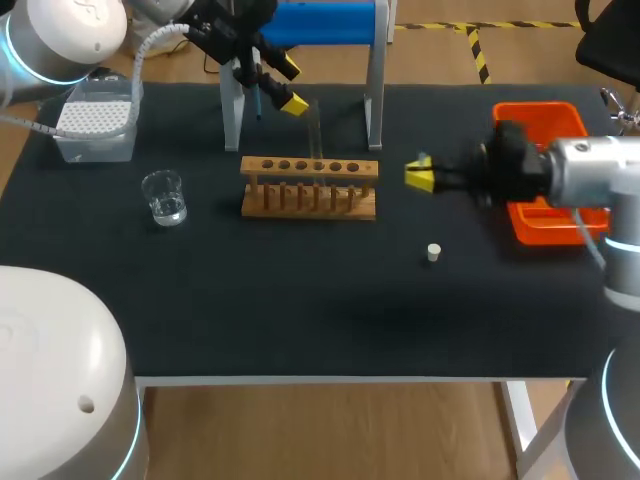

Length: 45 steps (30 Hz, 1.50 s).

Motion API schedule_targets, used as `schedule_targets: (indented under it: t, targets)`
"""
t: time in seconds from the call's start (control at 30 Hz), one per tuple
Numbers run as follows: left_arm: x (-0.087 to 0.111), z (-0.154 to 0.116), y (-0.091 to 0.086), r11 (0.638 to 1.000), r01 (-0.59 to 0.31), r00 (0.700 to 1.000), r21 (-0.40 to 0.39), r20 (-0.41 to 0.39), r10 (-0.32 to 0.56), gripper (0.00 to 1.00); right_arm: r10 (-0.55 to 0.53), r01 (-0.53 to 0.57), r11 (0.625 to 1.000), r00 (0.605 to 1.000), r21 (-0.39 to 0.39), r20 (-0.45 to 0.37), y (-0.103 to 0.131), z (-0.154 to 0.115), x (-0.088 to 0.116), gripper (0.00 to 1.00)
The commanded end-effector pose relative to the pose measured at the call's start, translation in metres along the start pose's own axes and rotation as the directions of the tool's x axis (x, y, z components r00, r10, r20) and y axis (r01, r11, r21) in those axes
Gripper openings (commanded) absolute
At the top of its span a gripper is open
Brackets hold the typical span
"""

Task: Invert the test tube, pick up the pipette, mount the tip to pipette, aspirate from beaker and dispense into the tube, eject the tip, return the pipette, and cap with the stopper.

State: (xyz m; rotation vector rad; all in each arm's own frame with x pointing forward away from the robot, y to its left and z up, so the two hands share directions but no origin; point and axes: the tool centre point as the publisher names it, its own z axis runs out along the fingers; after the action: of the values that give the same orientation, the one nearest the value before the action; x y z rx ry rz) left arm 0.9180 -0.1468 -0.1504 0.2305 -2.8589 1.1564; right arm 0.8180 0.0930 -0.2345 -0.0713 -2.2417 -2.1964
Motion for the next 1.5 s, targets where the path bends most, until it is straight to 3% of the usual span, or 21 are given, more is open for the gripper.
schedule_targets:
  t: [0.03, 0.47, 1.1, 1.3, 1.5]
  targets:
    - [0.000, -0.001, -0.001, 1.000, 0.002, 1.000, -0.005, -0.002, -0.002, 1.00, -0.004, 0.004, 1.000, 1.000, 0.001, 0.007, -0.008, -0.041, 0.011, 0.00]
    - [0.000, -0.001, -0.001, 1.000, 0.002, 1.000, -0.005, -0.002, -0.002, 1.00, 0.010, -0.011, 0.999, 1.000, 0.044, 0.013, -0.027, -0.047, 0.013, 0.00]
    - [0.000, -0.001, -0.001, 1.000, 0.002, 1.000, -0.005, -0.002, -0.002, 1.00, 0.010, -0.011, 0.999, 1.000, 0.044, 0.013, -0.027, -0.047, 0.013, 0.00]
    - [-0.016, -0.035, 0.054, 0.980, 0.197, 0.974, 0.025, 0.105, -0.198, 1.00, 0.010, -0.011, 0.999, 1.000, 0.044, 0.013, -0.027, -0.047, 0.013, 0.00]
    - [-0.037, -0.076, 0.102, 0.937, 0.343, 0.912, 0.072, 0.215, -0.351, 1.00, 0.010, -0.011, 0.999, 1.000, 0.044, 0.013, -0.027, -0.047, 0.013, 0.00]
